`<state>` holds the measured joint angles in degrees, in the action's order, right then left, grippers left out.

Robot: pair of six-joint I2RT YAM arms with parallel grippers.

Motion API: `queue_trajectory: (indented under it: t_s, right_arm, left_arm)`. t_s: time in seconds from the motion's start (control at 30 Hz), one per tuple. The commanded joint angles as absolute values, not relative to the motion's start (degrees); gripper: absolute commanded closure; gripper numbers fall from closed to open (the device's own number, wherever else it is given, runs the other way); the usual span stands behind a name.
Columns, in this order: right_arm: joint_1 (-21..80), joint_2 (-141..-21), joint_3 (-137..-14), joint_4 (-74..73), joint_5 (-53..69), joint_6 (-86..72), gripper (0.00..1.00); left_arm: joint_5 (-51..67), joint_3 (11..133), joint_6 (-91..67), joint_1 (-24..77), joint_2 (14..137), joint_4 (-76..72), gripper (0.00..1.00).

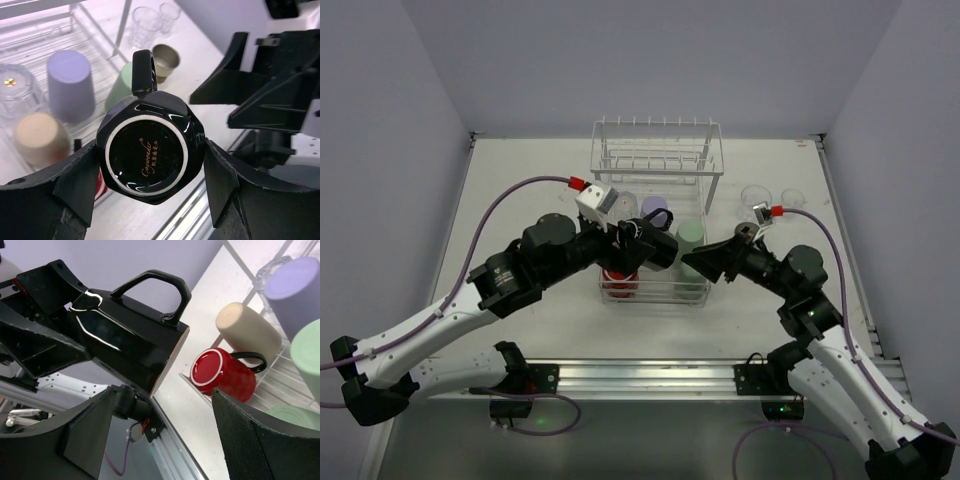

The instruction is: Unload the cups from the dish rack

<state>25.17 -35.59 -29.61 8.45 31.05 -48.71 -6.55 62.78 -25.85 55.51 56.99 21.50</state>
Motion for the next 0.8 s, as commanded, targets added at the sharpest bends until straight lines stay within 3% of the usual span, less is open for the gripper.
queue_trajectory:
  t_s: [0.0,0.2,0.37,0.43,0.47,0.53,0.57,0.63,0.73,0.77]
  right_arm:
    - [27.15,-37.26,-28.57,19.41,33.49,-52.73,0.21]
    - [31.37,-40.60,-29.35,27.67,33.66,-54.75,0.29]
    - [32.96,-41.92,-27.87,38.02,32.79,-59.05,0.48]
    - [33.57,-41.84,-26.37,41.29,31.91,-60.11,0.55]
    - [33.75,-41.84,-25.85,44.18,31.12,-61.16,0.67]
    - [34.01,-41.31,-24.00,47.27,30.24,-62.31,0.79]
    - [34.01,-41.05,-23.47,49.72,29.89,-62.92,0.91]
    - [34.01,-39.82,-22.85,50.36,29.88,-62.84,1.00]
    - [34.01,-37.98,-24.60,46.34,30.41,-60.22,1.00]
    - [33.93,-36.49,-25.91,37.44,30.24,-56.72,1.00]
  left_arm:
    - [-0.71,59.86,-33.21,55.11,54.94,2.83,1.00]
    - [2.98,55.82,-37.08,55.11,54.93,-8.25,1.00]
    - [3.69,52.04,-39.20,55.19,54.06,-16.41,0.99]
    - [3.43,50.02,-39.99,55.20,53.53,-17.83,0.93]
    - [2.99,49.31,-40.08,55.20,52.83,-19.15,0.81]
    - [2.46,47.82,-40.25,55.20,52.12,-19.60,0.60]
    - [2.11,47.46,-40.17,55.20,51.77,-19.43,0.36]
    - [1.32,47.02,-39.47,55.20,50.45,-18.12,0.12]
    - [0.26,48.07,-36.13,55.11,48.43,-14.08,0.00]
    - [-2.00,49.21,-34.91,55.19,47.82,-10.67,0.00]
